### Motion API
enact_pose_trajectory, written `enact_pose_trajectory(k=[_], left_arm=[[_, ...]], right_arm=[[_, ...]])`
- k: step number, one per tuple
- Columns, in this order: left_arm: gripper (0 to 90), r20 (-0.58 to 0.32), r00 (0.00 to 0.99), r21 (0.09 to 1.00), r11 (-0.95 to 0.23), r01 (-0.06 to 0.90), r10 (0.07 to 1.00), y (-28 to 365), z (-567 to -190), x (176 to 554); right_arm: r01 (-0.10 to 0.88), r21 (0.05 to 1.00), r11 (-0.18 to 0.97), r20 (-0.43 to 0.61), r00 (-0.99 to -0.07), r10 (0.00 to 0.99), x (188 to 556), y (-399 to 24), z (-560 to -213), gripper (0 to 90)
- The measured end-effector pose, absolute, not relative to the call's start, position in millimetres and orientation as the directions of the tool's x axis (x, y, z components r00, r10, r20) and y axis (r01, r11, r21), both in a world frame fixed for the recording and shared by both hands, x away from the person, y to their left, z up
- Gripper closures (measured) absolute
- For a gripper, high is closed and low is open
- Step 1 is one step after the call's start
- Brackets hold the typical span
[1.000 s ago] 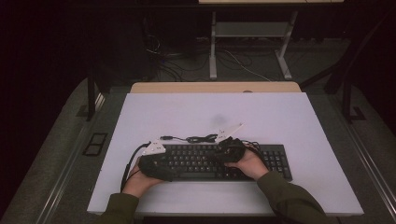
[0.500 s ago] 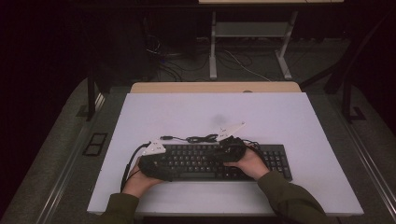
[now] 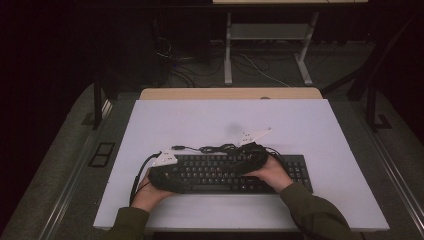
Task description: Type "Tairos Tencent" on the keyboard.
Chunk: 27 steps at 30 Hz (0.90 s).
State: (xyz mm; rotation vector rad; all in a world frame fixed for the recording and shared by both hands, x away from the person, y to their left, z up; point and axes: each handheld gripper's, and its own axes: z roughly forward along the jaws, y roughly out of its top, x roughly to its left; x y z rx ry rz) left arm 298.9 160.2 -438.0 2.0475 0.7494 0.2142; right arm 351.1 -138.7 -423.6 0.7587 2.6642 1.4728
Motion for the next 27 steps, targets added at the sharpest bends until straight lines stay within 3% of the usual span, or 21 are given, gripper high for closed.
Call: enact_pose_trajectory(k=[6,15,27], left_arm=[[14.0,-0.133,0.799,0.820,-0.388,0.421,0.586,159.5,-435.1,298.8],[16.1,-0.137,0.801,0.828,-0.377,0.415,0.583,156.6,-431.2,303.2],[30.3,-0.128,0.805,0.833,-0.378,0.404,0.579,148.1,-429.8,310.7]], right_arm=[[0.413,0.811,0.415,0.223,-0.873,0.434,353.2,-142.4,-423.2,22.2],[0.411,0.821,0.397,0.220,-0.869,0.444,354.1,-143.6,-421.6,18.9],[0.399,0.830,0.390,0.211,-0.872,0.443,353.7,-143.3,-419.9,18.8]])
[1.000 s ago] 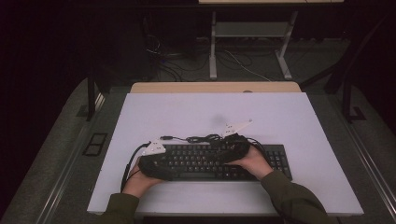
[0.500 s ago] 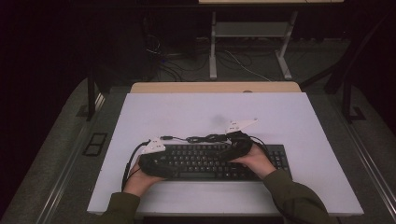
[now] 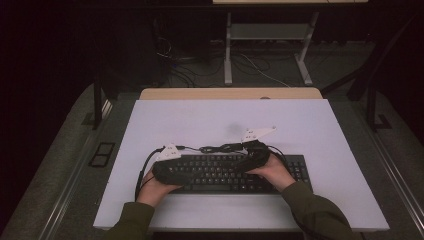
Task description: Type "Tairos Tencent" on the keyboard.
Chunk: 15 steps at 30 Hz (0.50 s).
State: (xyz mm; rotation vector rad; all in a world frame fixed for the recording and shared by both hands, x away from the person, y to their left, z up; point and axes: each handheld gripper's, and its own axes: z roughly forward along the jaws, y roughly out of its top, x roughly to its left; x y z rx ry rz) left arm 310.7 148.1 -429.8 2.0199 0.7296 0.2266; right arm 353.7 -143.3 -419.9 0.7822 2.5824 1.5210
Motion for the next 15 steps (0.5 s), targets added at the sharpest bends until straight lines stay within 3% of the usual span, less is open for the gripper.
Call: enact_pose_trajectory(k=[8,15], left_arm=[[48.3,-0.113,0.808,0.827,-0.396,0.399,0.578,139.5,-433.0,315.5],[70.1,-0.104,0.811,0.825,-0.406,0.394,0.576,134.6,-432.9,318.2]], right_arm=[[0.400,0.830,0.389,0.213,-0.872,0.441,353.6,-141.0,-419.5,18.8],[0.403,0.829,0.387,0.216,-0.870,0.443,353.9,-141.7,-420.3,18.8]])
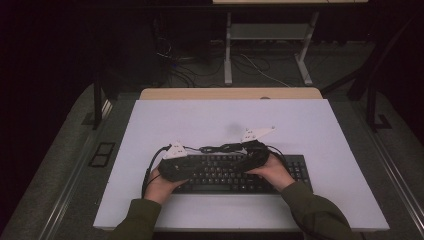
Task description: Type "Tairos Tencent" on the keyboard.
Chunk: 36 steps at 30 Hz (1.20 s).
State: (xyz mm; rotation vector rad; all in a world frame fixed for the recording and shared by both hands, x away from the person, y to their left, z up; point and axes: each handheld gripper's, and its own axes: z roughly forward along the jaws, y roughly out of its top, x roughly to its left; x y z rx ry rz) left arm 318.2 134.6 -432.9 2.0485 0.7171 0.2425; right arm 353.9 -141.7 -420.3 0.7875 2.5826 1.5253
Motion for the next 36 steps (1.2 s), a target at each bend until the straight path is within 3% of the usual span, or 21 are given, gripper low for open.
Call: enact_pose_trajectory(k=[7,36], left_arm=[[88.8,-0.117,0.815,0.807,-0.424,0.411,0.567,132.3,-435.0,319.6],[88.9,-0.127,0.808,0.779,-0.446,0.441,0.576,130.2,-441.4,322.1]], right_arm=[[0.403,0.829,0.388,0.216,-0.870,0.443,353.7,-141.2,-419.9,18.8],[0.402,0.827,0.392,0.215,-0.872,0.440,353.5,-140.4,-420.6,18.9]])
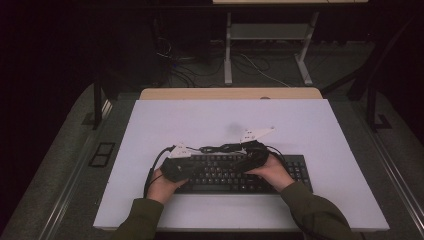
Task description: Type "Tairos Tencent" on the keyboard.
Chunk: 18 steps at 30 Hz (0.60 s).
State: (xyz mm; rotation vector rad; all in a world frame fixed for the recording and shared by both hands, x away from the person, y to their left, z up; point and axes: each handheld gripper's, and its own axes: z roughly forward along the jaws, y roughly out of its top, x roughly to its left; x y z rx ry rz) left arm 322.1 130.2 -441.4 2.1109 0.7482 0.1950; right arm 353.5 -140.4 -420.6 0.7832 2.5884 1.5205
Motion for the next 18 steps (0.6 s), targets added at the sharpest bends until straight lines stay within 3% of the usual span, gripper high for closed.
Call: enact_pose_trajectory(k=[18], left_arm=[[88.9,-0.123,0.806,0.780,-0.446,0.439,0.580,130.9,-438.0,321.6]], right_arm=[[0.399,0.831,0.387,0.212,-0.871,0.443,353.5,-140.7,-419.8,18.9]])
